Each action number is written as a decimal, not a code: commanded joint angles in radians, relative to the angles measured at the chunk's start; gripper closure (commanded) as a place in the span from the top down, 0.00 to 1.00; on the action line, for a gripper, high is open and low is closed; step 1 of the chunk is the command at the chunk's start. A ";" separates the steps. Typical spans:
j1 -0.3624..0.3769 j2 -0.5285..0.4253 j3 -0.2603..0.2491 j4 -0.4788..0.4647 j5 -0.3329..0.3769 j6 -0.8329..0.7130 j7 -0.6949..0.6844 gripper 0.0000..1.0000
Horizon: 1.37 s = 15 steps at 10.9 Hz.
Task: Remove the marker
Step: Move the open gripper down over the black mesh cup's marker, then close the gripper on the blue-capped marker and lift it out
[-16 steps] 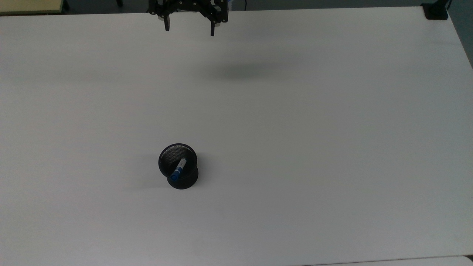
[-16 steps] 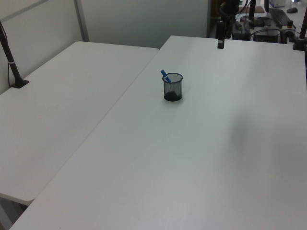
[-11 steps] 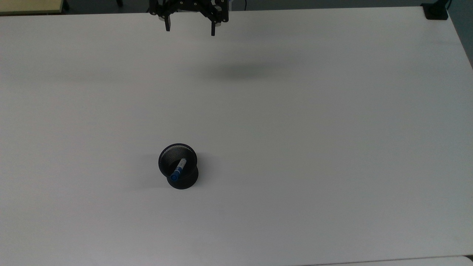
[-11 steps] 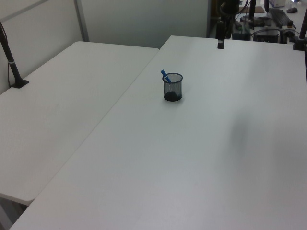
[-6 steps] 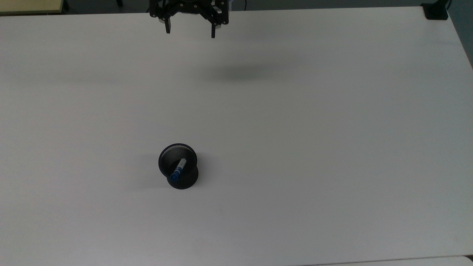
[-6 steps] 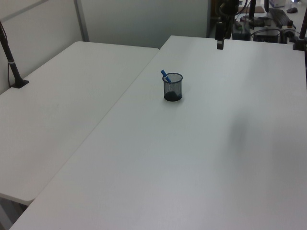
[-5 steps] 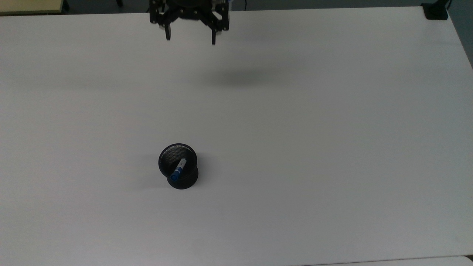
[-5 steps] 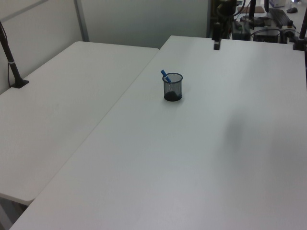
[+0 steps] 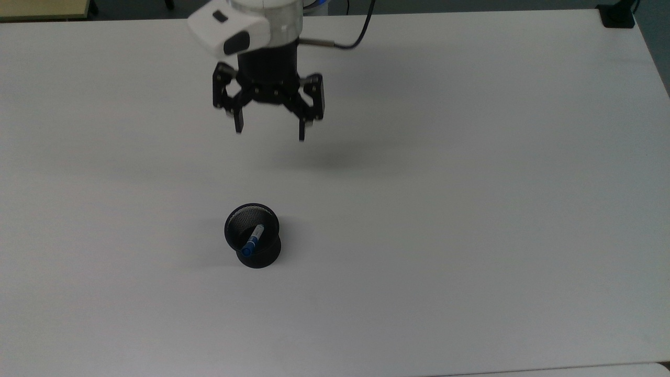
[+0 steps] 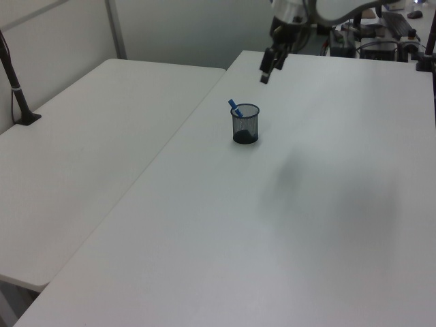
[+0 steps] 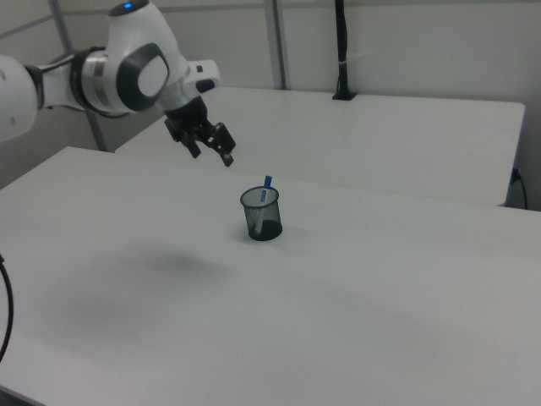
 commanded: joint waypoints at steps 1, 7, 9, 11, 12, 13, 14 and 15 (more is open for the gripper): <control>-0.015 0.135 -0.011 0.091 -0.007 0.143 0.042 1.00; -0.018 0.278 -0.036 0.094 -0.166 0.467 0.126 0.84; -0.018 0.316 -0.036 0.094 -0.277 0.486 0.237 0.80; -0.020 0.346 -0.036 0.094 -0.340 0.516 0.283 0.64; -0.020 0.352 -0.038 0.096 -0.343 0.527 0.288 0.58; -0.020 0.360 -0.038 0.098 -0.343 0.535 0.289 0.48; -0.020 0.363 -0.038 0.107 -0.343 0.537 0.297 0.36; -0.020 0.363 -0.038 0.108 -0.343 0.537 0.305 0.23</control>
